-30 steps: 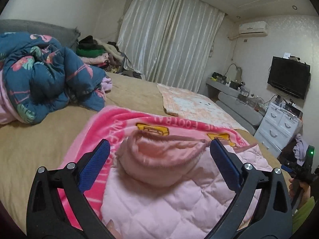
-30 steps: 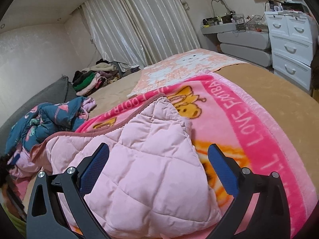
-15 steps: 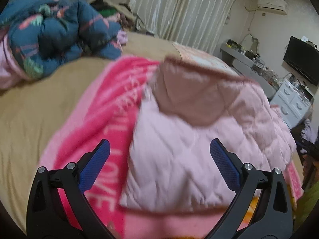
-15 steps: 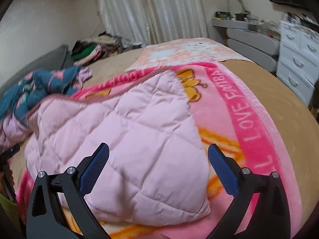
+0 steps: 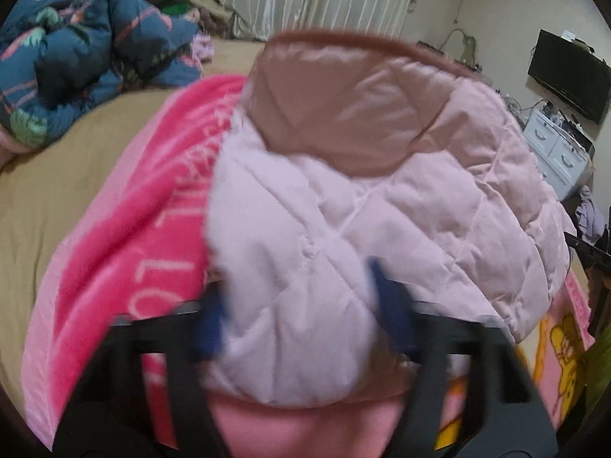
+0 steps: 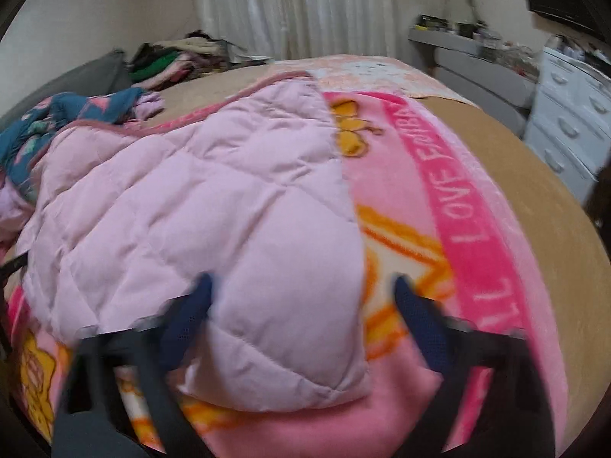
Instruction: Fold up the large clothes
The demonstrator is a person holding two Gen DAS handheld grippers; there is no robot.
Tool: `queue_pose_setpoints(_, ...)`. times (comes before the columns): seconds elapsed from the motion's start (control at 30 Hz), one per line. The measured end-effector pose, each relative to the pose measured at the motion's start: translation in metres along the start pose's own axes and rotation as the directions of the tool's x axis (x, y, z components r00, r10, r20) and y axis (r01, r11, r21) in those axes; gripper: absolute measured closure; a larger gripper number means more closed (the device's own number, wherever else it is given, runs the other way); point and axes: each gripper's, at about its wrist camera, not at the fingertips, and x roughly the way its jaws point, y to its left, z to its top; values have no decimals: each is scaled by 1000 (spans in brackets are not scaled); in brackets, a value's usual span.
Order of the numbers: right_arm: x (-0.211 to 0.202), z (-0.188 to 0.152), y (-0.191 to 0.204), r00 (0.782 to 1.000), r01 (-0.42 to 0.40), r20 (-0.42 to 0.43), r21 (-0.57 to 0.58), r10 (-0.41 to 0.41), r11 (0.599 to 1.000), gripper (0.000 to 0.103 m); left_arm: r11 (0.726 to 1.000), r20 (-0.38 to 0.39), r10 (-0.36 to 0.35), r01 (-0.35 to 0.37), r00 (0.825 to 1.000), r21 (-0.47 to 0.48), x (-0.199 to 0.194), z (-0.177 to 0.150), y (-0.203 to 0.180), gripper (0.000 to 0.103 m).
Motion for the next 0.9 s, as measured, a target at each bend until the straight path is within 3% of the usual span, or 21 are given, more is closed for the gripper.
queue_pose_setpoints(0.07,2,5,8,999,43,9,-17,-43,999,71,1000,26,13,-14,1000,16,-2,4,-4,79)
queue_pose_setpoints(0.23,1,20,21,990,112,92,-21,-109,994,83,1000,83,29,-30,996,0,-1,23,-4,87)
queue_pose_setpoints(0.47,-3,53,23,964,147,215,51,-155,988,85,999,139,45,-44,989,-15,0,62,-1,88)
queue_pose_setpoints(0.9,25,78,19,956,184,207,118,-206,976,86,997,126,71,-70,989,-15,21,83,2,88)
